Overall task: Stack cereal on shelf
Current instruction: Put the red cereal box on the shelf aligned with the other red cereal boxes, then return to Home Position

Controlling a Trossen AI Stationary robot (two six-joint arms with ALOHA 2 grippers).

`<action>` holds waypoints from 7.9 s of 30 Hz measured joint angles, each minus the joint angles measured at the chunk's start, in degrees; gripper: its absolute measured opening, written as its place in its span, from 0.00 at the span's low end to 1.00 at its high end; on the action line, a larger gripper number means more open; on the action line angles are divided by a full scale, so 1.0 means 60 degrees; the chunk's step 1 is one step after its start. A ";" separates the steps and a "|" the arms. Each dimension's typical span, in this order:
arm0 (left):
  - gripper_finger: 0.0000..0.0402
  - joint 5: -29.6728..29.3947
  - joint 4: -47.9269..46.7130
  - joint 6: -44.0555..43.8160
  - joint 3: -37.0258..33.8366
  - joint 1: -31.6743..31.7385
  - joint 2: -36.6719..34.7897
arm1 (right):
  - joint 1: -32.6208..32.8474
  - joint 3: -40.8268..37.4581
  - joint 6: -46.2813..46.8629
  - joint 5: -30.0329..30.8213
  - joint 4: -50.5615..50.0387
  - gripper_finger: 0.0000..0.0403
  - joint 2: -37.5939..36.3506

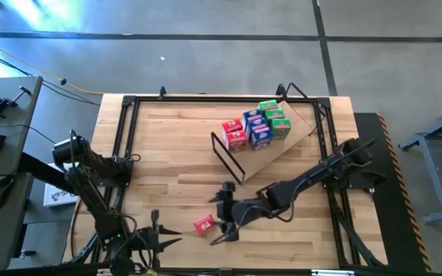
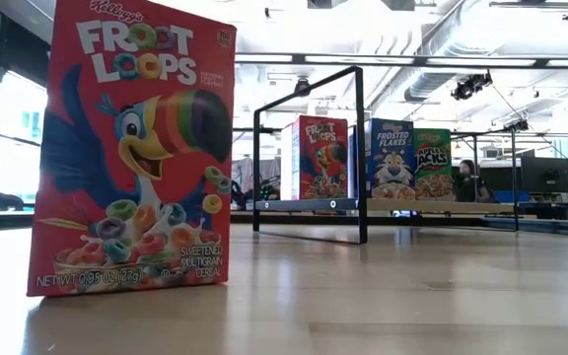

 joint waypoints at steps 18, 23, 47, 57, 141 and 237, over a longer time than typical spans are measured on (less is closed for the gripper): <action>0.21 0.1323 0.0119 -0.2948 -0.0738 0.0657 -0.0001 | -0.0551 0.4997 -0.0489 -0.2498 -0.5573 0.83 0.2507; 0.26 0.1470 0.0062 -0.2879 -0.0738 0.0720 -0.0001 | -0.0556 0.6505 -0.0756 -0.3065 -0.6622 0.83 0.3696; 0.16 0.1663 -0.0260 -0.2777 -0.0738 0.0723 -0.0001 | -0.0679 0.7878 -0.1061 -0.3268 -0.7545 0.46 0.4967; 0.01 0.1661 0.2078 -0.3132 -0.2105 0.0776 -0.0001 | -0.0655 0.7875 -0.1080 -0.3367 -0.7542 0.37 0.4943; 0.00 0.7892 1.3277 0.1317 -0.6414 0.6046 -0.0001 | -0.5516 -0.1630 -0.4506 -0.3323 -0.5445 0.49 -0.3054; 0.00 1.3990 0.5902 0.4482 -0.8573 1.4226 -0.9005 | -0.3882 -1.2284 -0.2380 -0.1622 0.0140 0.00 -1.7748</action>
